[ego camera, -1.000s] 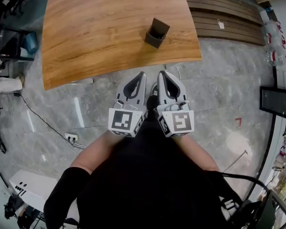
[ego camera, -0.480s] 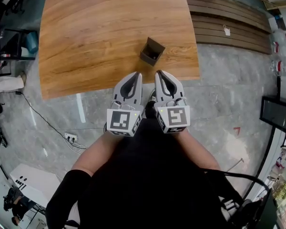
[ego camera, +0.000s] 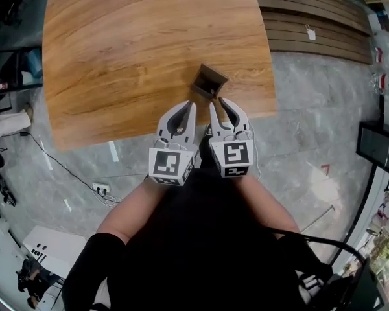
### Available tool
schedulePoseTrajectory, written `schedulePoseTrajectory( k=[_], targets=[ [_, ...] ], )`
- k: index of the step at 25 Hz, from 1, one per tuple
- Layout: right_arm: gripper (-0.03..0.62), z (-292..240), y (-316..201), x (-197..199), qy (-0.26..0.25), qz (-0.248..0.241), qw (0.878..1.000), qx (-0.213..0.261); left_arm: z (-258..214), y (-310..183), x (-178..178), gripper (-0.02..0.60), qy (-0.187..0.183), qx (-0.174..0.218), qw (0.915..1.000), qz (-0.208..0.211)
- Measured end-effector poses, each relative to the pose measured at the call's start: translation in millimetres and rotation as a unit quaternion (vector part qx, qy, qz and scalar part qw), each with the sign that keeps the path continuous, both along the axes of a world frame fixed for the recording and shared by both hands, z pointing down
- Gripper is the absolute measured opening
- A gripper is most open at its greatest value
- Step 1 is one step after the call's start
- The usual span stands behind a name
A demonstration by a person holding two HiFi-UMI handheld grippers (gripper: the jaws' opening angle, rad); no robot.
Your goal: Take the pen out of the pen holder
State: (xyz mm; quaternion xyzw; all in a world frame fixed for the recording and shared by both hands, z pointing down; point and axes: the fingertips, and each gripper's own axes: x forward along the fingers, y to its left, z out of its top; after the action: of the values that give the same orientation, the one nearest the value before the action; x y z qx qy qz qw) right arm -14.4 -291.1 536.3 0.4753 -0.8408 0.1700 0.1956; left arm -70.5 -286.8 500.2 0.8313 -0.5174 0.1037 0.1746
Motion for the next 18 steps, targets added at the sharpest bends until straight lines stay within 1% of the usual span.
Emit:
schedulePoseTrajectory(
  k=[4, 8, 11, 15, 18],
  targets=[
    [0.037, 16.2, -8.6, -6.6, 0.016, 0.001, 1.000, -0.016, 11.9, -11.8, -3.6, 0.006, 0.004, -0.011, 0.9999, 0.009],
    [0.037, 27.7, -17.3, -5.1, 0.036, 0.021, 0.999, -0.022, 19.6, -19.5, -7.7, 0.006, 0.005, -0.020, 0.9997, 0.017],
    [0.037, 25.3, -19.8, -1.9, 0.048, 0.035, 0.998, -0.009, 23.2, -21.3, -9.8, 0.005, 0.007, -0.027, 0.9994, 0.020],
    [0.037, 14.4, -20.2, -1.4, 0.042, 0.044, 0.998, 0.005, 27.1, -20.9, -9.7, 0.006, 0.006, -0.028, 0.9991, 0.030],
    [0.035, -1.6, -19.7, -0.6, 0.034, 0.049, 0.998, 0.016, 19.6, -22.1, -7.1, 0.006, 0.012, -0.021, 0.9992, 0.033]
  ],
)
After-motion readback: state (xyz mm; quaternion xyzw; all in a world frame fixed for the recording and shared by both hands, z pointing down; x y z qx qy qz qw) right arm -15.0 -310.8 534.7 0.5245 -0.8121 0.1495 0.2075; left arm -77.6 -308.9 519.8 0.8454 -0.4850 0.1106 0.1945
